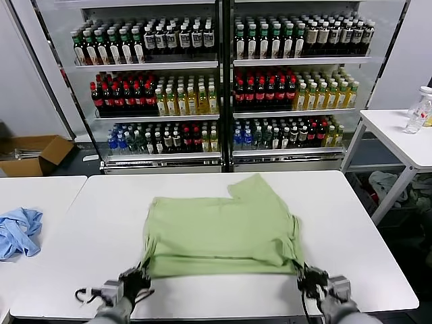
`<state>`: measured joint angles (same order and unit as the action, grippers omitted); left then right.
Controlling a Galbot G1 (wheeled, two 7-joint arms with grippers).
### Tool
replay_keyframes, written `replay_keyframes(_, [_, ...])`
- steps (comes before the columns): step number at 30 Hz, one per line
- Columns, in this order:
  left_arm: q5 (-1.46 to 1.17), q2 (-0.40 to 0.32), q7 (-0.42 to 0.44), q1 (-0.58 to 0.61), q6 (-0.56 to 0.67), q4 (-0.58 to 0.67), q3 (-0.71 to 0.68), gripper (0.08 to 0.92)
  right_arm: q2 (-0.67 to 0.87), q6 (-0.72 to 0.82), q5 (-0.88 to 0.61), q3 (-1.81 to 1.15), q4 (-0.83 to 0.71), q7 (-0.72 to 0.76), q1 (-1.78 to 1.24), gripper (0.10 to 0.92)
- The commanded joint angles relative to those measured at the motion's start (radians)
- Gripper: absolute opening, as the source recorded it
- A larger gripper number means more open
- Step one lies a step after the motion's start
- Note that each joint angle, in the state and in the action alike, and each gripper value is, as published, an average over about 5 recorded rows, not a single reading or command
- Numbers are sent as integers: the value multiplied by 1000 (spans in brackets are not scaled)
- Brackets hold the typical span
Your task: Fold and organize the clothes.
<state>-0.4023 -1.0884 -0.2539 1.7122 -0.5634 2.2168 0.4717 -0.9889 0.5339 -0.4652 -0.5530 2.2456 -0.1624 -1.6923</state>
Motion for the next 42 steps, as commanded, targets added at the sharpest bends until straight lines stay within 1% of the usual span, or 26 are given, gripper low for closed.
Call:
replay_keyframes(1, [-1, 38, -8, 118, 8, 218, 107, 242, 19, -33, -32, -98, 151, -18, -28, 326])
replay_keyframes(4, [-65, 68, -29, -27, 20, 149, 110, 338, 49, -38, -78, -52, 58, -33, 145, 404])
replay_keyframes(7, [-133, 90, -54, -179, 26, 30, 79, 424, 59, -32, -101, 59, -85, -43, 364, 490])
replay_keyframes(10, [-185, 95, -74, -340, 23, -116, 13, 511, 35, -19, -102, 203, -269, -49, 577, 577])
replay_keyframes(13, [-180, 83, -86, -516, 21, -281, -77, 598, -19, -4, -97, 329, -473, -46, 789, 664])
replay_keyframes(17, [-166, 50, -96, -695, 19, -467, -174, 719, -99, 3, -83, 448, -697, -31, 989, 775])
replay_keyframes(21, [-150, 18, -98, -815, 19, -605, -242, 804, -168, 1, -66, 537, -879, -15, 1134, 818])
replay_keyframes(24, [-154, 1, -91, -868, 20, -681, -276, 820, -210, -7, -59, 574, -979, -5, 1206, 822])
replay_keyframes(27, [-159, -8, -76, -894, 21, -727, -293, 822, -245, -15, -55, 595, -1061, 1, 1252, 823])
replay_keyframes(31, [-160, -19, -68, -902, 20, -747, -303, 823, -273, -20, -50, 613, -1126, 7, 1273, 823])
replay_keyframes(36, [-158, -22, -62, -885, 17, -743, -308, 816, -303, -21, -53, 614, -1217, 23, 1284, 823])
replay_keyframes(39, [-149, -15, -41, -866, 17, -730, -310, 764, -304, -18, -71, 614, -1236, 43, 1280, 818])
replay_keyframes(42, [-146, -7, -23, -849, 17, -716, -310, 671, -303, -5, -97, 611, -1243, 54, 1275, 771])
